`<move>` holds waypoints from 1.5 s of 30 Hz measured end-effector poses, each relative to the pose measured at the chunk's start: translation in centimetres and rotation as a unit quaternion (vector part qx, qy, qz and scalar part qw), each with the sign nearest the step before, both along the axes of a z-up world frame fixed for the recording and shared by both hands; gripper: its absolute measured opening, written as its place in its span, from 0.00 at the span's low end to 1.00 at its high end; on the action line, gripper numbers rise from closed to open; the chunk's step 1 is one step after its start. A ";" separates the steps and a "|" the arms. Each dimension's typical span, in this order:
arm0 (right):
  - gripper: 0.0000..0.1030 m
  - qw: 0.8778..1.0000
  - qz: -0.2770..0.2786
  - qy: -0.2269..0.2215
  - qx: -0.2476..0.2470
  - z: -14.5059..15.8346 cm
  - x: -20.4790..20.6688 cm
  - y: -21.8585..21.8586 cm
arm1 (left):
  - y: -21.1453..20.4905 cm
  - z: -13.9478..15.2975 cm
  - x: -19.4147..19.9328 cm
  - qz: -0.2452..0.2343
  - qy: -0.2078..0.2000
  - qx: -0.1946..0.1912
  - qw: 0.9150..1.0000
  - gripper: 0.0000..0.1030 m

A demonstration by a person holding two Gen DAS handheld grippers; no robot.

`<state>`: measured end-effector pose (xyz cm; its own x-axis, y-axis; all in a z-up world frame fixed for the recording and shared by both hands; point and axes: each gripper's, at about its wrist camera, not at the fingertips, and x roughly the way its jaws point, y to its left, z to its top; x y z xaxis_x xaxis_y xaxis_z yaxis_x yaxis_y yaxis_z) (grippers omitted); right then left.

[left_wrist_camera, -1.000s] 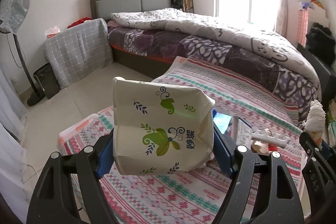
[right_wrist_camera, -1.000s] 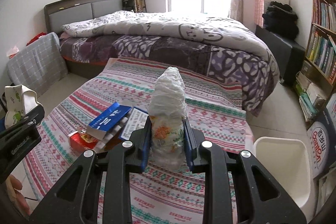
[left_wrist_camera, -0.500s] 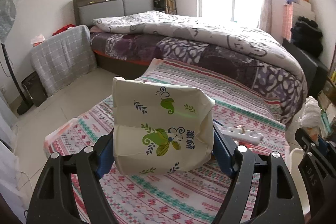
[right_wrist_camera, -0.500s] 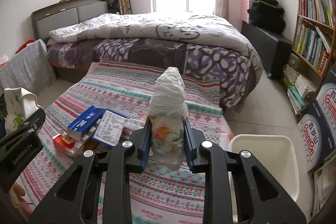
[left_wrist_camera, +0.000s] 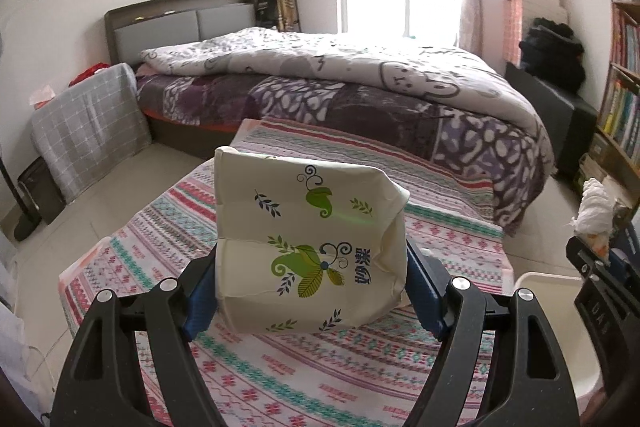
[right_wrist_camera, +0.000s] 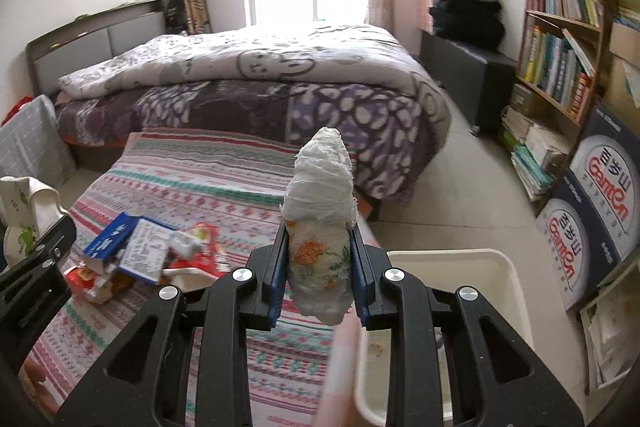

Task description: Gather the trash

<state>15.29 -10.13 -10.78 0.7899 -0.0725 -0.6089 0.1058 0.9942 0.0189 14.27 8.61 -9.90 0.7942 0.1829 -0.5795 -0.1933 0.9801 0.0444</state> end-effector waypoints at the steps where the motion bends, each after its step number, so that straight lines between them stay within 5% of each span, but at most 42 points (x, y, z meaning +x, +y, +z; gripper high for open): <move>1: 0.25 1.000 -0.009 0.001 0.001 0.0 0.0 -0.8 | -0.5 -0.1 0.1 -0.003 0.001 0.001 1.000 0.74; 17: 0.28 0.990 -0.128 0.040 0.032 -1.2 -0.5 -11.5 | -8.6 -0.6 0.3 -0.077 0.002 0.017 0.997 0.74; 29: 0.89 0.970 -0.236 0.012 0.052 -0.4 -3.1 -19.2 | -15.7 -1.6 0.1 -0.152 0.024 0.009 0.988 0.74; 45: 0.92 0.940 -0.318 0.002 0.120 0.0 -5.6 -27.1 | -24.8 -4.8 -0.1 -0.249 0.093 -0.003 0.964 0.75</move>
<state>9.64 -37.23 -10.76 0.6312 -0.3902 -0.6703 0.6786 0.6964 0.2335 14.18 -16.17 -14.68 0.6650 -0.1975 -0.7202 0.3115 0.9499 0.0271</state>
